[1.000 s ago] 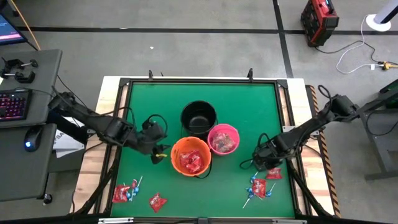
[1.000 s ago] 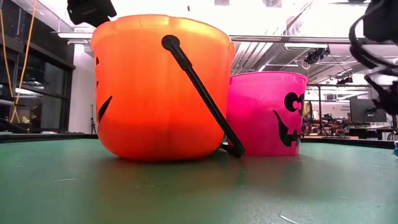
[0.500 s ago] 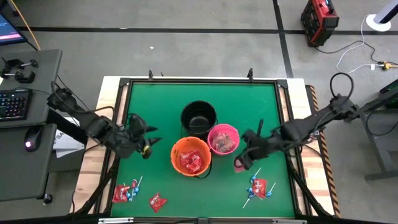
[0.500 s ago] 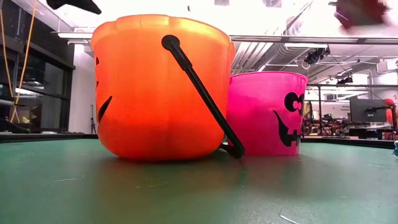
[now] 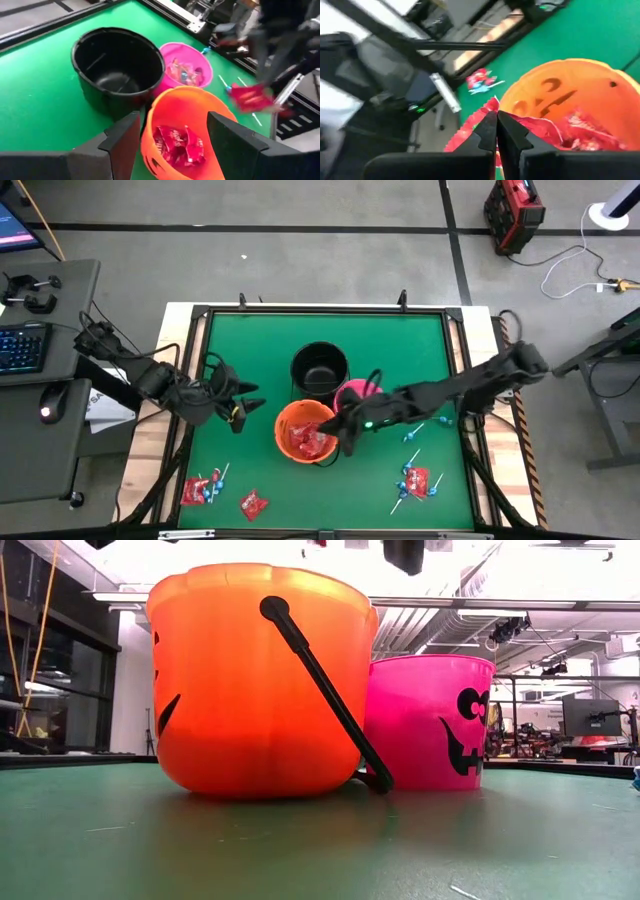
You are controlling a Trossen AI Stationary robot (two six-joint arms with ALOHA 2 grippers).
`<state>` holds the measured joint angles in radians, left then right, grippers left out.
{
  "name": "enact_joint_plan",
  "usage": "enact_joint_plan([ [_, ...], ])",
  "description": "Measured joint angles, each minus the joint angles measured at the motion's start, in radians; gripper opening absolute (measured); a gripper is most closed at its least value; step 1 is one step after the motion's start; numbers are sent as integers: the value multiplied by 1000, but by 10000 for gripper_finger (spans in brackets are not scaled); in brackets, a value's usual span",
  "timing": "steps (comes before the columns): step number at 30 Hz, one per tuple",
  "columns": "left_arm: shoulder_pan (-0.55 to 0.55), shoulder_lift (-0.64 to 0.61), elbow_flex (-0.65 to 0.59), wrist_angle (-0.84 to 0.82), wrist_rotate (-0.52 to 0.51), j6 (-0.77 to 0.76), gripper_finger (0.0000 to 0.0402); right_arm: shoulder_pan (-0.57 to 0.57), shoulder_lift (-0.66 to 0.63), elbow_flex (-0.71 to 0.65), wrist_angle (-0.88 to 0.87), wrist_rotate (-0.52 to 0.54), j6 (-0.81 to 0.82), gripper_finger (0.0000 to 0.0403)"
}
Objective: Sort candy by brand, put in halloween buckets
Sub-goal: Put the red candy into the orange bucket
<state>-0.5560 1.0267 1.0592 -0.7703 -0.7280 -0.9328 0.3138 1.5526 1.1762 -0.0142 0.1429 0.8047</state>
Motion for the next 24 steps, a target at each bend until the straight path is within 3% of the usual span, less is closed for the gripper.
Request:
enact_joint_plan([
  [3,0,-8,0,23,18,0,219,-19,77,35,-4,34,30,4],
  [5,0,-16,0,22,33,1,219,-34,116,68,-4,-10,25,17],
  [9,0,-32,0,19,69,1,219,-47,175,151,-39,-87,-43,80],
  [14,0,-47,0,12,97,1,219,-51,187,285,-249,-58,-224,176],
  [17,0,-49,0,8,126,-13,219,-63,187,387,-468,-41,-288,216],
  [19,0,-35,2,-10,194,-80,219,-69,186,448,-618,-35,-307,229],
  [24,-16,74,2,-293,591,-360,219,-58,185,509,-985,35,-305,235],
])
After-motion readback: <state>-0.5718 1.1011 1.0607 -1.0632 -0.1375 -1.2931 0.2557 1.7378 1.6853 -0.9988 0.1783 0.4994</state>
